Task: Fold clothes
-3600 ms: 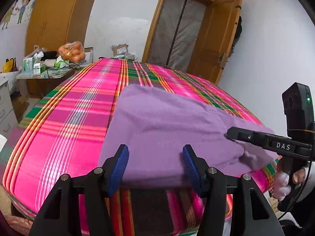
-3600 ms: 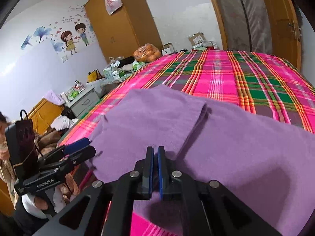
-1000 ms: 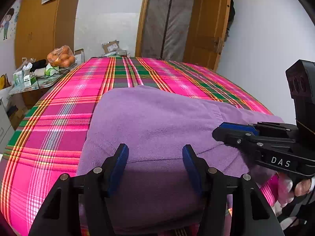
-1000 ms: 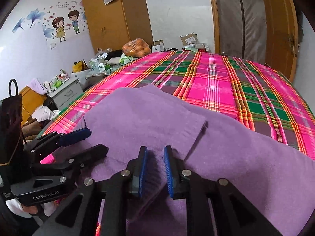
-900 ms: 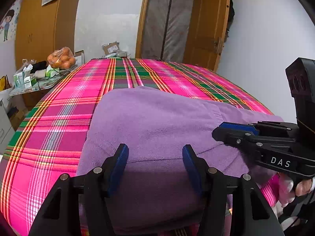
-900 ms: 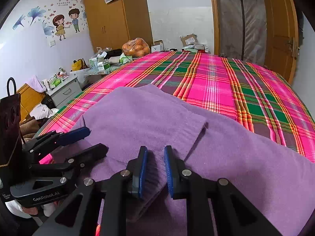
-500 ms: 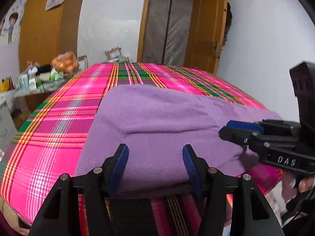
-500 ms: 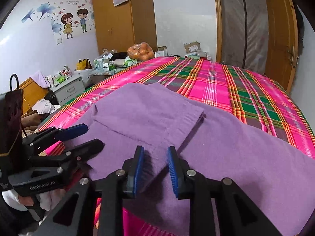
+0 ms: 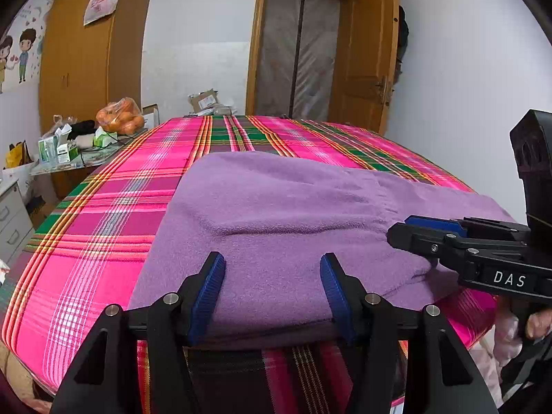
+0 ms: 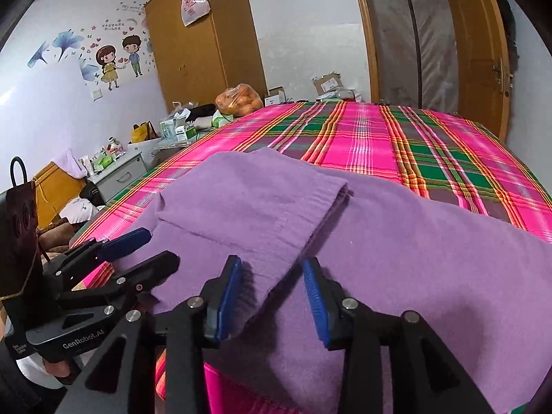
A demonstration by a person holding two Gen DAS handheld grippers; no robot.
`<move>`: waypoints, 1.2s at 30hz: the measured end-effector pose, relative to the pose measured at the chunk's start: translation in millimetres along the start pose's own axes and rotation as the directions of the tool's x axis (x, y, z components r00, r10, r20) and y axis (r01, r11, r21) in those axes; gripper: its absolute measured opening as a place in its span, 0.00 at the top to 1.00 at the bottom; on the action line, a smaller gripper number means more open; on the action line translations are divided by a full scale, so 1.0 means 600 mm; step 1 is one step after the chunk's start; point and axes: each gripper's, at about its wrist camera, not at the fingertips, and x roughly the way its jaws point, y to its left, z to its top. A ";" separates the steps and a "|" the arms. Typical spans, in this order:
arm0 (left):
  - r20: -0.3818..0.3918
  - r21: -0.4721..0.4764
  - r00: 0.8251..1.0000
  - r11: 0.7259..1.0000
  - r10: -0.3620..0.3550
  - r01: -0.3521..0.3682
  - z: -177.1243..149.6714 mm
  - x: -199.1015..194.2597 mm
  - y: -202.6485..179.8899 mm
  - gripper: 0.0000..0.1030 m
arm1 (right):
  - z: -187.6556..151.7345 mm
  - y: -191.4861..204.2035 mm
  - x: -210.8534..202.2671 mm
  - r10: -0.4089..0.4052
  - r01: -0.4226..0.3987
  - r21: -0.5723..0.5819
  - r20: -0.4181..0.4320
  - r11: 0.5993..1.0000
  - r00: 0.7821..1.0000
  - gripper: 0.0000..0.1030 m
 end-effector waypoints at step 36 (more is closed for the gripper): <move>-0.004 -0.009 0.999 0.999 -0.051 0.051 0.015 0.021 -0.025 0.40 | -0.036 -0.269 -0.130 -0.157 0.157 0.283 -0.022 0.946 0.987 0.68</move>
